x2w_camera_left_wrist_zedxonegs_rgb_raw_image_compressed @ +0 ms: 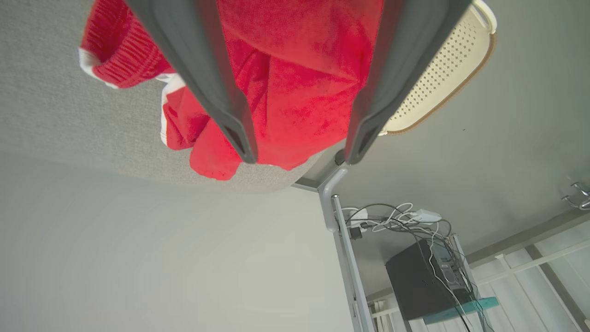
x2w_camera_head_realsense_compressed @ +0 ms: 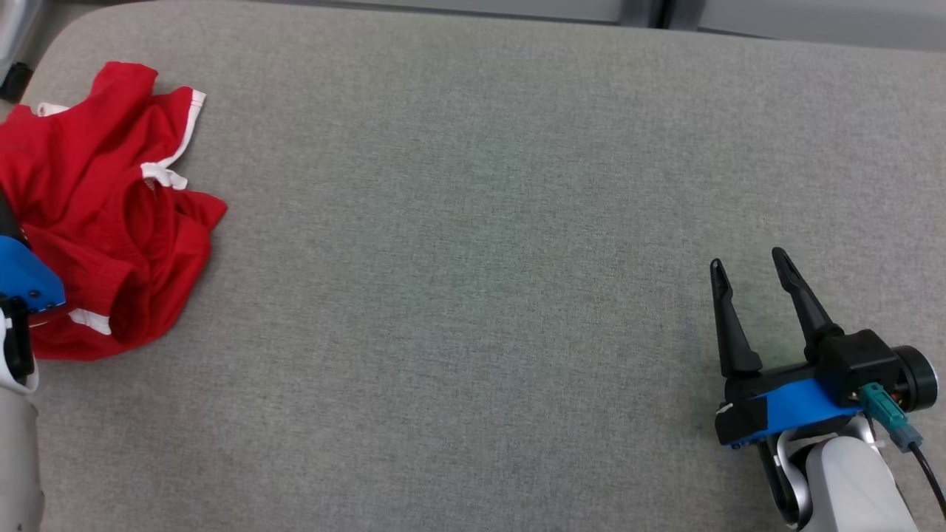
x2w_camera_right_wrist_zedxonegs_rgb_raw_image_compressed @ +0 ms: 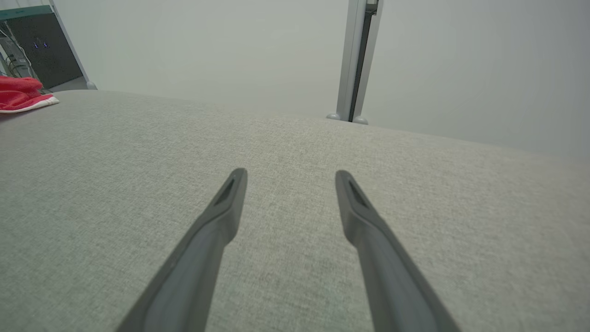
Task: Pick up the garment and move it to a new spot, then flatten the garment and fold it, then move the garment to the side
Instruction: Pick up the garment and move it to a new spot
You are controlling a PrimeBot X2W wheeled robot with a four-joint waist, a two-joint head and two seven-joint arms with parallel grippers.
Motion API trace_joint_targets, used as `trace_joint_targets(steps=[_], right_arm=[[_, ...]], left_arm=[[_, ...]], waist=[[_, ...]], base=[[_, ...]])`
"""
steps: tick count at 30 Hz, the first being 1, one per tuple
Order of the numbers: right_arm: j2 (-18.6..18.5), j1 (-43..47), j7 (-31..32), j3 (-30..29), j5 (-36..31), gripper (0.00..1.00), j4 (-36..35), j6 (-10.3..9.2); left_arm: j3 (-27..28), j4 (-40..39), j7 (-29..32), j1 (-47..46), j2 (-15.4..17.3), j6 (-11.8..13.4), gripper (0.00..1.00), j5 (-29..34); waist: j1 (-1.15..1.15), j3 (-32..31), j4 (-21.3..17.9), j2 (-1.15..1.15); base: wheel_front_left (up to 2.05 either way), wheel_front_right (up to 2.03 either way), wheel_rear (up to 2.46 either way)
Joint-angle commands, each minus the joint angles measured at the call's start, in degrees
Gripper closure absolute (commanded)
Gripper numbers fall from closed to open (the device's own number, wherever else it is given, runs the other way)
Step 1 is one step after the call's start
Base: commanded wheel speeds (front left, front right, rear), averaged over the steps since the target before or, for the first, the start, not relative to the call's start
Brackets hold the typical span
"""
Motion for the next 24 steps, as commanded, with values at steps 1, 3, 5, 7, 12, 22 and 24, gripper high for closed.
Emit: trace_joint_targets(steps=[1,3,5,7,12,22,24], right_arm=[[-0.31,-0.67,-0.18,-0.01,-0.5,0.0,-0.34,0.03],[-0.31,-1.02,-0.18,-0.05,-0.6,0.0,-0.92,0.03],[-0.3,-1.31,-0.18,-0.12,-0.74,0.0,-1.27,0.03],[-0.31,-1.38,-0.18,-0.24,-0.8,0.0,-1.39,0.03],[-0.31,-1.69,-0.18,0.09,-0.74,0.0,-1.21,0.03],[-0.31,-1.67,-0.18,1.07,0.04,0.0,-0.56,0.03],[-0.32,-1.47,-0.18,1.22,0.56,0.0,-0.29,0.03]], left_arm=[[-0.31,0.69,0.55,-1.0,0.48,-0.37,0.0,-0.04],[-0.89,3.23,2.43,-2.08,1.43,-0.69,0.0,0.24],[-1.51,5.38,3.62,-3.05,1.84,-1.09,0.0,0.49],[-1.95,8.25,5.64,-3.53,2.04,-1.59,0.0,0.06],[-2.53,14.18,10.32,-4.81,1.87,-2.54,0.0,-0.98],[-3.4,18.65,8.08,-5.98,1.27,-4.02,1.0,-2.41],[-3.74,18.87,6.74,-6.49,1.01,-4.18,1.0,-2.48]], waist=[[-0.02,0.27,-0.12,-0.01],[-0.02,0.83,-0.41,-0.01],[-0.02,1.24,-0.59,-0.01],[-0.02,1.46,-0.62,-0.01],[-0.02,1.58,-0.48,-0.01],[-0.02,0.47,-0.27,-0.01],[-0.02,-0.1,-0.35,-0.01]], base=[[0.0,0.0,0.0],[0.0,0.0,0.0],[0.0,0.0,0.0],[0.0,0.0,0.0],[0.0,0.0,0.0],[0.0,0.0,0.0],[0.0,0.0,0.0]])
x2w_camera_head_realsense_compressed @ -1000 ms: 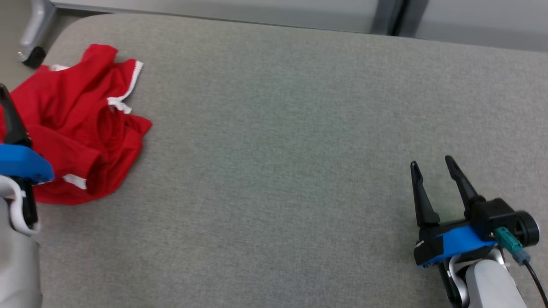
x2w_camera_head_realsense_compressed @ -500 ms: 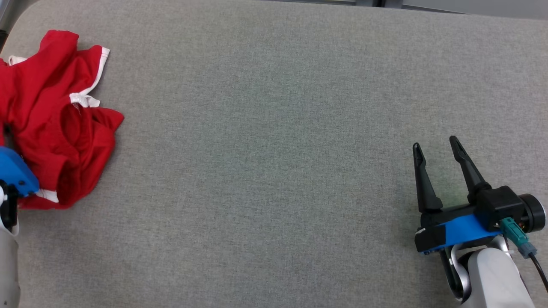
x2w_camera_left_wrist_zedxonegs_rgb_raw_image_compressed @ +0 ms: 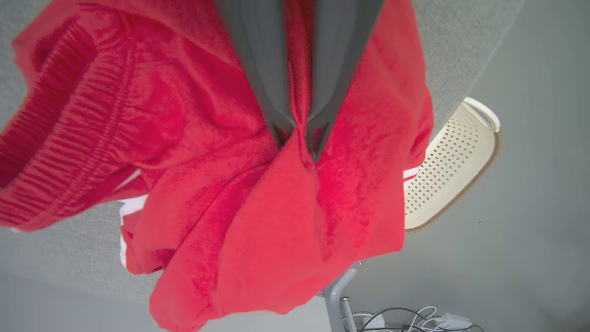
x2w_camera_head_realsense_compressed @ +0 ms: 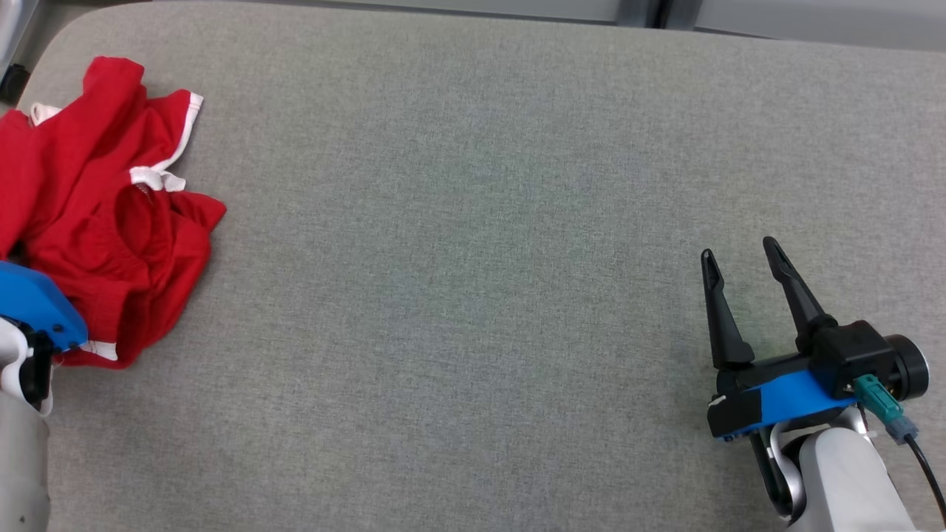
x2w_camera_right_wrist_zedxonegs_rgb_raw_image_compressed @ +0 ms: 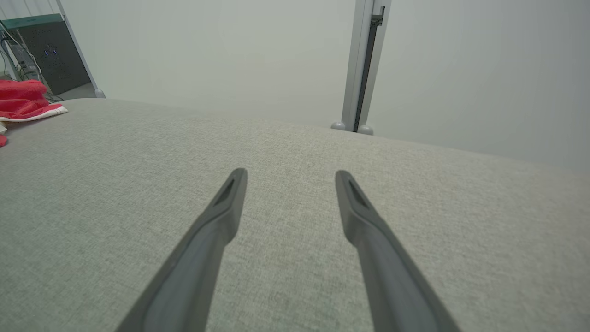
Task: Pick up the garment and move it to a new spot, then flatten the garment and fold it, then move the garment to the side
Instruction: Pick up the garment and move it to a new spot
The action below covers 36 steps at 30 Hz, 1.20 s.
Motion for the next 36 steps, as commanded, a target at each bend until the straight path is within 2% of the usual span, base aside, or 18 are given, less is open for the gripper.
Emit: trace_joint_targets(steps=[1,12,18,23,29,33,36], right_arm=[[-0.33,-0.19,-0.18,0.07,0.48,0.0,0.15,0.03],[-0.32,1.8,-0.18,0.37,4.75,0.0,1.38,0.03],[-0.33,3.04,-0.19,0.16,6.35,0.0,2.16,0.03],[-0.33,3.5,-0.18,1.07,8.34,0.0,2.25,0.03],[-0.32,2.92,-0.18,2.5,11.39,0.0,1.36,0.02],[-0.33,2.76,-0.18,2.89,12.83,0.0,1.09,0.03],[-0.29,2.69,-0.18,3.12,13.3,0.0,1.02,0.03]], left_arm=[[-0.36,0.0,-0.85,-1.48,-0.25,-0.19,1.0,-0.21],[-3.11,-7.36,-11.35,-4.96,1.38,-0.2,1.0,2.19],[-5.69,-16.06,-12.85,-8.16,1.21,-0.56,1.0,3.61],[-8.2,-26.42,-10.41,-10.13,1.59,-0.66,1.0,4.74],[-10.05,-40.86,-4.26,-10.37,1.86,-0.78,1.0,4.37],[-11.82,-48.17,-0.45,-10.82,0.53,-0.86,1.0,3.22],[-12.78,-50.5,0.85,-10.83,-0.74,-0.89,1.0,2.34]], waist=[[0.0,-0.41,-0.19,0.0],[0.0,-5.43,-2.21,0.0],[0.0,-7.81,-4.25,0.0],[0.0,-9.39,-7.95,0.0],[0.0,-9.88,-14.78,0.0],[0.0,-9.19,-19.07,0.0],[0.0,-8.89,-20.93,0.0]], base=[[0.0,0.0,0.0],[0.0,0.0,0.0],[0.0,0.0,0.0],[0.0,0.0,0.0],[0.0,0.0,0.0],[0.0,0.0,0.0],[0.0,0.0,0.0]])
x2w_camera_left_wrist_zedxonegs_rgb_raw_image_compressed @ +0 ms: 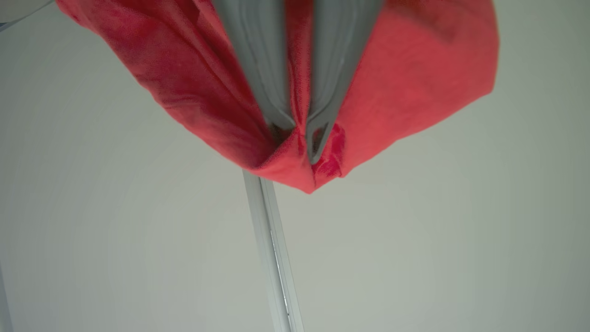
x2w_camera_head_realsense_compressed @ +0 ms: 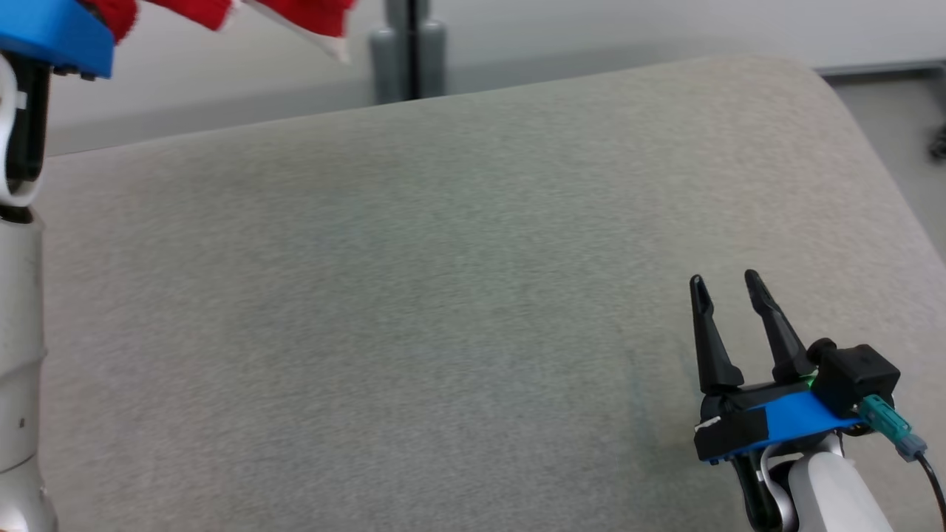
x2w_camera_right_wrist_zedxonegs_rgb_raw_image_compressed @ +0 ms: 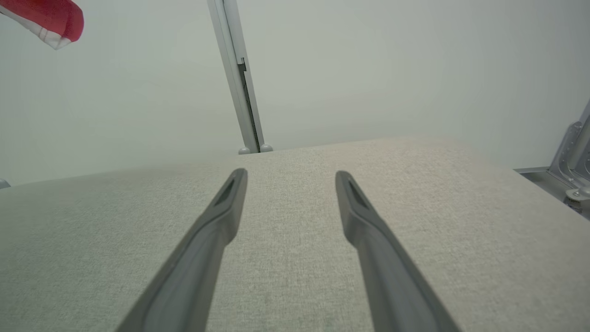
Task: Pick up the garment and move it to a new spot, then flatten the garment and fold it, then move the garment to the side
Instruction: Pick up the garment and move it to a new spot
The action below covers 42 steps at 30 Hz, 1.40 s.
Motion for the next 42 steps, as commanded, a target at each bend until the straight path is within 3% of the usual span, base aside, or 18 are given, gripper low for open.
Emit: trace_joint_targets(steps=[1,6,12,26,34,35,36,42], right_arm=[[-0.27,-0.06,-0.18,0.57,0.4,0.0,-0.2,0.03],[-0.27,-1.31,-0.18,0.8,2.26,0.0,-0.66,0.03],[-0.26,-1.56,-0.18,0.87,2.93,0.0,-0.97,0.03],[-0.28,-2.31,-0.18,1.1,3.08,0.0,-0.23,0.03],[-0.28,-1.91,-0.18,0.62,2.43,0.0,0.41,0.03],[-0.27,-1.79,-0.18,0.51,2.34,0.0,0.48,0.03],[-0.28,-1.66,-0.18,0.46,2.32,0.0,0.55,0.03],[-0.28,-0.82,-0.18,0.35,1.8,0.0,1.44,0.03]], left_arm=[[-0.53,-1.17,0.73,-0.47,0.07,-0.13,1.0,0.25],[-3.16,-3.21,2.28,1.2,-1.6,-0.11,1.0,-0.1],[-7.01,-1.3,1.51,5.25,-4.6,-0.21,1.0,-0.72],[-13.84,14.33,-3.87,20.54,-12.16,0.22,1.0,-3.34],[-16.51,21.79,-7.17,24.0,-15.16,0.09,1.0,-3.88],[-16.82,22.31,-7.6,24.13,-15.39,0.18,0.87,-3.83],[-17.04,22.78,-8.13,24.14,-15.6,0.47,0.0,-3.71],[-19.27,23.72,-11.64,25.19,-16.72,1.22,0.0,-2.32]], waist=[[0.0,-0.82,-2.32,0.0],[0.0,0.25,-5.76,0.0],[0.0,1.12,-6.58,0.0],[0.0,3.04,-5.98,0.0],[0.0,2.66,-5.36,0.0],[0.0,2.49,-5.12,0.0],[0.0,2.32,-4.91,0.0],[0.0,0.1,-3.75,0.0]], base=[[0.0,0.0,0.0],[0.0,0.0,0.0],[0.0,0.0,0.0],[0.0,0.0,0.0],[0.0,0.0,0.0],[0.0,0.0,0.0],[0.0,0.0,0.0],[0.0,0.0,0.0]])
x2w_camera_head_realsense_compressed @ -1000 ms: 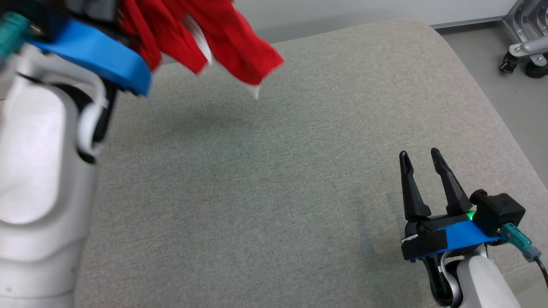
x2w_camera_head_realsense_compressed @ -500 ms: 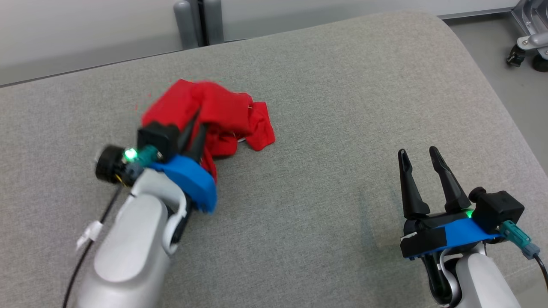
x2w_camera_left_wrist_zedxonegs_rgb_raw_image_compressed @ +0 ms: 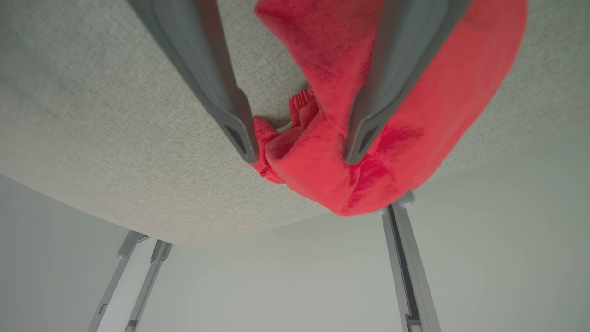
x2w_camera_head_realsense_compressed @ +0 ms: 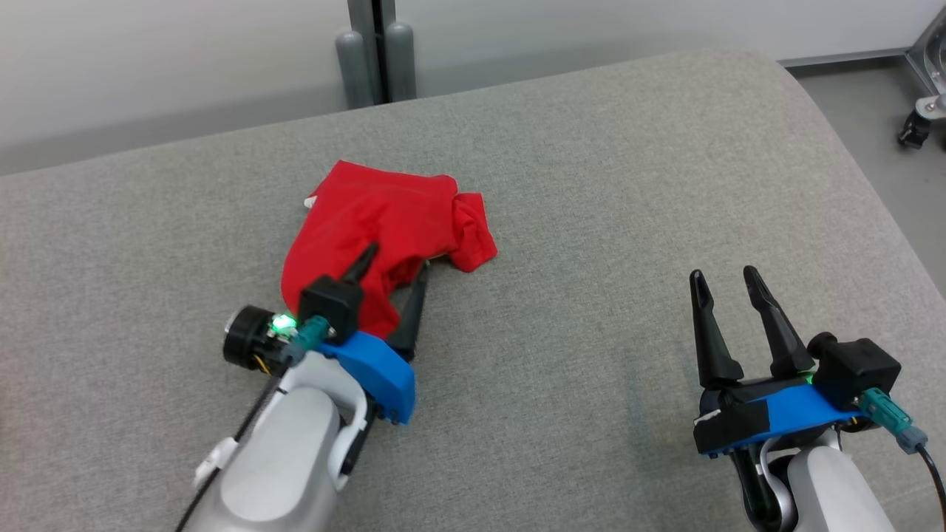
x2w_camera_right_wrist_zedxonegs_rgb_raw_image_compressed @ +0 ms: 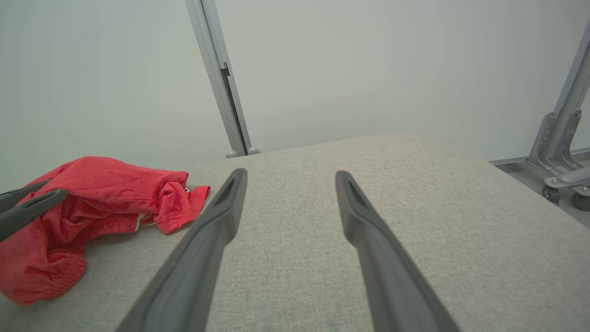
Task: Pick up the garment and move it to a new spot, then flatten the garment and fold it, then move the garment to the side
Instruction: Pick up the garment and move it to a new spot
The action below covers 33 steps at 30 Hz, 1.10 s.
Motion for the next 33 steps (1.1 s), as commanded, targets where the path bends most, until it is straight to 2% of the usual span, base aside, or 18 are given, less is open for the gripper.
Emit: trace_joint_targets(steps=[1,4,7,20,29,33], right_arm=[[-0.29,0.62,-0.18,-0.05,-0.1,0.0,0.19,0.03],[-0.29,1.08,-0.18,-0.16,-0.26,0.0,0.27,0.03],[-0.29,1.68,-0.18,-0.51,-0.75,0.0,0.25,0.03],[-0.31,4.56,-0.18,-1.88,-4.02,0.0,-0.12,0.03],[-0.3,5.84,-0.18,-2.17,-5.54,0.0,0.0,0.03],[-0.29,6.18,-0.18,-2.1,-5.81,0.0,0.35,0.03]], left_arm=[[-0.63,0.07,-0.35,1.03,-0.21,-0.02,0.0,0.09],[-1.61,-1.33,-1.72,1.64,-0.51,-0.27,0.0,-0.05],[-1.07,-3.57,-3.38,2.45,-0.24,0.6,0.0,-0.06],[8.26,-14.11,-5.5,7.85,5.11,6.43,0.0,-1.24],[14.72,-18.0,-5.53,15.29,7.4,8.39,0.0,-0.98],[16.42,-17.97,-5.53,18.4,7.82,8.32,0.0,-0.13]], waist=[[0.0,-0.32,0.06,0.01],[0.0,-1.31,0.61,0.01],[0.0,-2.23,1.51,0.01],[0.0,-6.19,8.06,0.01],[0.0,-7.79,11.38,0.01],[0.0,-8.38,12.26,0.01]], base=[[0.0,0.0,0.0],[0.0,0.0,0.0],[0.0,0.0,0.0],[0.0,0.0,0.0],[0.0,0.0,0.0],[0.0,0.0,0.0]])
